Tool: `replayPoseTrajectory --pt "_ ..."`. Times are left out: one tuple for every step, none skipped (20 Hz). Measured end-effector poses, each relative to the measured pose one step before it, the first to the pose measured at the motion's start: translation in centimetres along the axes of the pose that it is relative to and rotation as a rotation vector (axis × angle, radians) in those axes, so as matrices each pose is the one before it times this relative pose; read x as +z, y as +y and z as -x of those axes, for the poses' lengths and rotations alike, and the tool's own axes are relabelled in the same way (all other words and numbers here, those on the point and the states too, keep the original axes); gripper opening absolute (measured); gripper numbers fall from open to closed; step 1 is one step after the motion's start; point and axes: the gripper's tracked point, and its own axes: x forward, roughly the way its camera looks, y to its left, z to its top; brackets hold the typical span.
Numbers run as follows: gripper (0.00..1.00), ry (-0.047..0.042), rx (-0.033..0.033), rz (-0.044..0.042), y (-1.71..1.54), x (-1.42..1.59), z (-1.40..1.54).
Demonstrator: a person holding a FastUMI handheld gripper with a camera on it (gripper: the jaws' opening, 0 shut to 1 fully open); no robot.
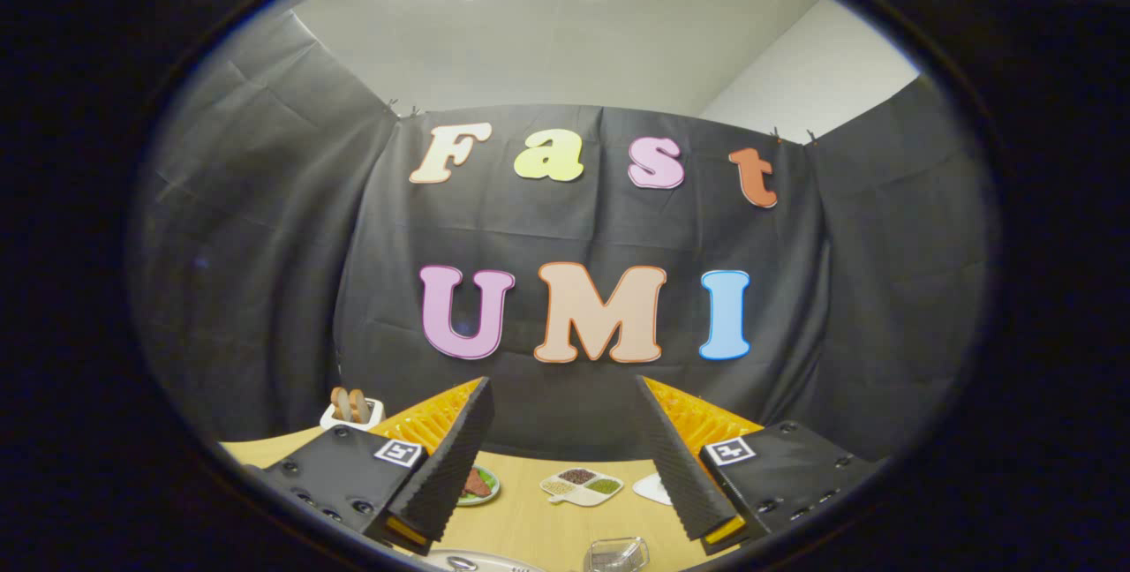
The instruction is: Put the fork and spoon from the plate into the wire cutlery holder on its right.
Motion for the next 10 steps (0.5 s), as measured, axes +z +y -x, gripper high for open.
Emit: replayPoseTrajectory --pt "0.99 0.01307 0.00563 0.00244 0.138 -0.554 -0.059" --pt "0.99 0.01456 0.00628 0.00018 0.187 -0.502 -0.137" --pt "0.99 0.01698 0.00652 -0.00003 0.153 -0.663 -0.118" --pt "0.99 0.0186 0.00763 -0.00017 0.179 -0.637 -0.092" --pt "0.99 0.02134 0.00726 0.00117 0.213 -0.709 -0.17" --pt "0.99 0.02273 0.00561 0.00391 0.113 -0.725 -0.137" --pt "0.99 0.02196 0.00402 0.00603 0.082 -0.758 -0.137" --pt "0.99 0.02036 0.00714 0.00479 0.102 -0.608 -0.163" --pt "0.99 0.01785 0.00793 0.00212 0.324 -0.727 -0.094" --pt "0.99 0.0182 0.00657 0.00046 0.178 -0.612 -0.178"
